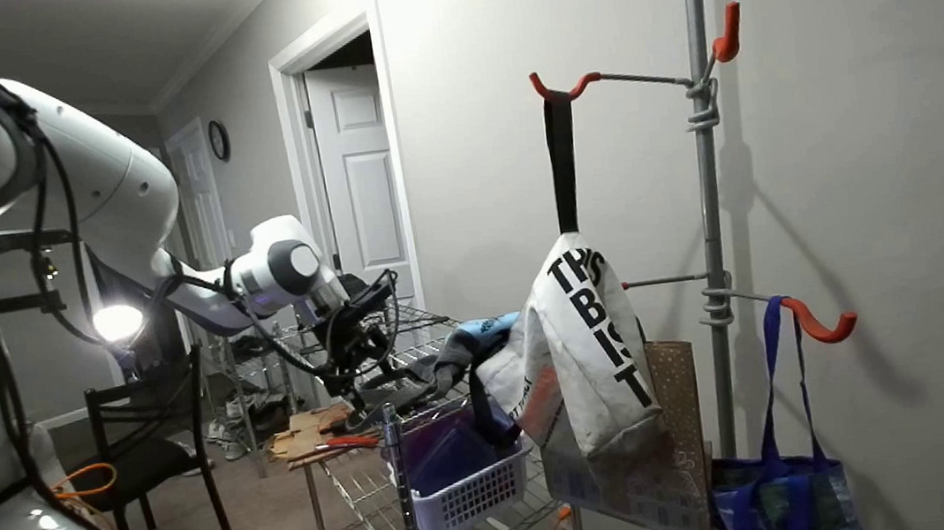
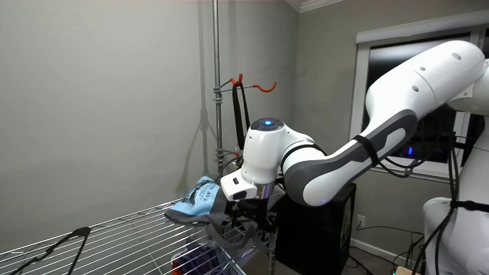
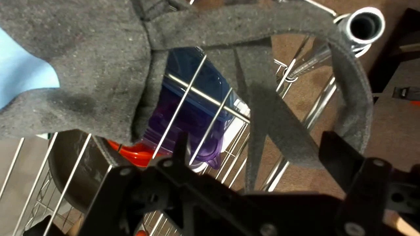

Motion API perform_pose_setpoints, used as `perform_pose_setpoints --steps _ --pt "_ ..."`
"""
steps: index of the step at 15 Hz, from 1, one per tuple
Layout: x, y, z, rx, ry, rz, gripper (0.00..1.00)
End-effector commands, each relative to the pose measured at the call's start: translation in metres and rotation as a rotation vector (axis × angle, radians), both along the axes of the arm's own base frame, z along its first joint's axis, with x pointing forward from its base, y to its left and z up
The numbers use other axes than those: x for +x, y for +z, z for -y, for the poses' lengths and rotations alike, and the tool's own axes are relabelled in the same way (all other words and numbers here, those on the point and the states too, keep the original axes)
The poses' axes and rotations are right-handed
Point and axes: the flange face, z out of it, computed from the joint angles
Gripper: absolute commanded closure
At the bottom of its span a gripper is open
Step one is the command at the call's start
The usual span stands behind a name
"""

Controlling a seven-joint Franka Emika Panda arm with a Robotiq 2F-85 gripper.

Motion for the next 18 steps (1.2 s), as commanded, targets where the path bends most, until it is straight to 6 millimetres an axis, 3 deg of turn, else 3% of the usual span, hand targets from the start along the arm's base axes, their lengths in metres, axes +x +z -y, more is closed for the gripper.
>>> perform_pose_setpoints --steps 1,3,13,15,18 --pt "0.0048 -0.0041 -0.0040 0.059 -0.048 -0.014 0.01" --pt "0.0063 -0.0020 -0.0053 0.086 -0.061 -0.015 0.27" --pt "0.0076 0.0023 -0.0073 0.124 -0.118 -0.011 0.92" --pt "0.0075 0.0022 -0.0076 0.125 -0.129 -0.008 1.00" --pt "0.0075 0.0047 -0.0089 0.131 -0.146 0.000 1.00"
